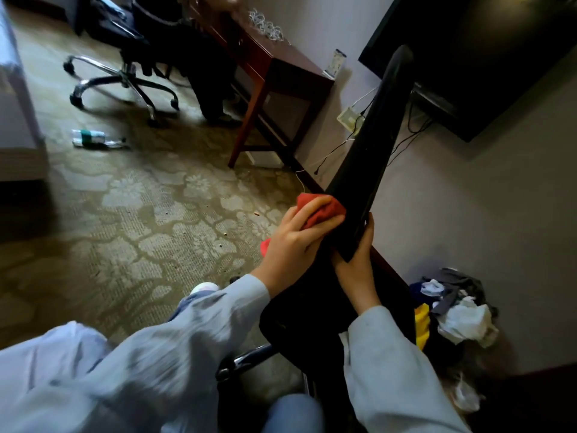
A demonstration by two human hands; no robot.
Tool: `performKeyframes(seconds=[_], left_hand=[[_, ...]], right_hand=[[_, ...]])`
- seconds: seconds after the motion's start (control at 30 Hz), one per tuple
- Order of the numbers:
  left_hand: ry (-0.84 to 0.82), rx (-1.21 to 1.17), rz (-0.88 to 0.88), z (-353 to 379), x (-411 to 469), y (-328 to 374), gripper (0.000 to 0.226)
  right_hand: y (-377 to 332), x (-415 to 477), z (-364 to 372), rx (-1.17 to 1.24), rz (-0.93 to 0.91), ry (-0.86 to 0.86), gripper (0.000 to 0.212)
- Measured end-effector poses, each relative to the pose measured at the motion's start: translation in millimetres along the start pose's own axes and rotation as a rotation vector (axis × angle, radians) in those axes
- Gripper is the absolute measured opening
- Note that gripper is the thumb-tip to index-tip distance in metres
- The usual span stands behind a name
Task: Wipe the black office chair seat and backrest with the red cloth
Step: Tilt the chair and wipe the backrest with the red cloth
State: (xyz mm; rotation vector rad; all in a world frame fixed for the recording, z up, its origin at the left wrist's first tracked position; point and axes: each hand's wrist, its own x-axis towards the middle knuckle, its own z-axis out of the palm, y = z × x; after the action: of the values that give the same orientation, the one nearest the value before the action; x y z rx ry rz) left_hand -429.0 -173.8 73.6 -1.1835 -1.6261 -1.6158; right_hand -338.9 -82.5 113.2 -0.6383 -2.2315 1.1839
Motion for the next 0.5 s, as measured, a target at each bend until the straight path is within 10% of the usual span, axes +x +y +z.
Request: performKeyframes(seconds=[0.2,0.5], left_hand=[[-0.183,-0.149,-0.303,-15.3,-69.1,-28.7,0.027],[0.23,-0.214,-0.463,-10.4,-15.8,19.9,0.034]], right_hand=[[7.4,-2.9,11.1,-0.024,0.06,-0.027,0.091],[3.0,-1.6,10.0,0.007,0.1,-0.024,0.086]])
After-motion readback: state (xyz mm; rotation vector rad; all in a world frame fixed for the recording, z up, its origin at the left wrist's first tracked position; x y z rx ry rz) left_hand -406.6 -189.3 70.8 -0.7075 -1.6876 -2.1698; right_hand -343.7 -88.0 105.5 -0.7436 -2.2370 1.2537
